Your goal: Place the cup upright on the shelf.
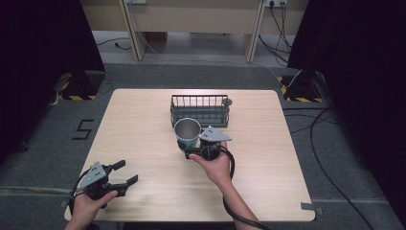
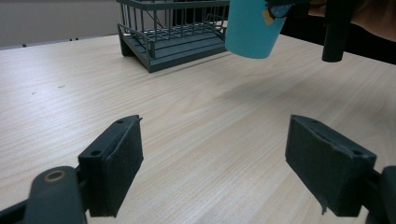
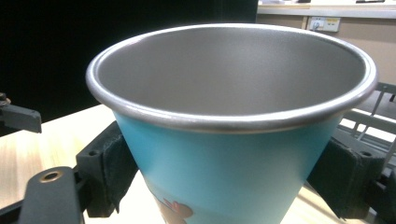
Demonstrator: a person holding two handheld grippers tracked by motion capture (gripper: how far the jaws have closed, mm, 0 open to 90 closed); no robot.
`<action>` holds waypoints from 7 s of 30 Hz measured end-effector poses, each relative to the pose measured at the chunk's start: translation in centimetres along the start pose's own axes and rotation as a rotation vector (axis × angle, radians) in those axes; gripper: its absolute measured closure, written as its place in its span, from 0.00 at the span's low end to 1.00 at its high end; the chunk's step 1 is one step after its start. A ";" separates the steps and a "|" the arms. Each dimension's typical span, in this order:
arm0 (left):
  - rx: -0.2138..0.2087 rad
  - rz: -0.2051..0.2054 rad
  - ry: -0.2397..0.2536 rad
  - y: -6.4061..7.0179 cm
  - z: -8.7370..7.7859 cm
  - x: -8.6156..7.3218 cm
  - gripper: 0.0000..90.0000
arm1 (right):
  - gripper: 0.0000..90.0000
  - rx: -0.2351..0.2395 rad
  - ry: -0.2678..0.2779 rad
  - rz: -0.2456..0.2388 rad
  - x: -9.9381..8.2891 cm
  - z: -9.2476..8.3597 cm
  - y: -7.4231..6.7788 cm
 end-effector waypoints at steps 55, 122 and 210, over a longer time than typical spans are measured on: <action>-0.003 0.000 0.004 0.0 0.0 0.0 0.21 | 0.20 -0.125 0.020 0.016 2.6 0.3 4.8; -0.004 0.002 0.005 0.1 0.0 0.1 0.21 | 0.20 -0.261 0.049 0.068 5.2 1.1 10.5; -0.013 0.002 0.008 0.1 -0.1 0.1 0.21 | 0.20 -0.368 -0.138 0.142 2.5 6.9 15.6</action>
Point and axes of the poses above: each handheld gripper's, and its own axes: z roughly forward along the jaws, x roughly out of its top, y roughly to its right, the point moved 6 cm from there along z, roughly forward along the jaws, and after that the axes turned 8 degrees about -z, right-handed, at the moved point
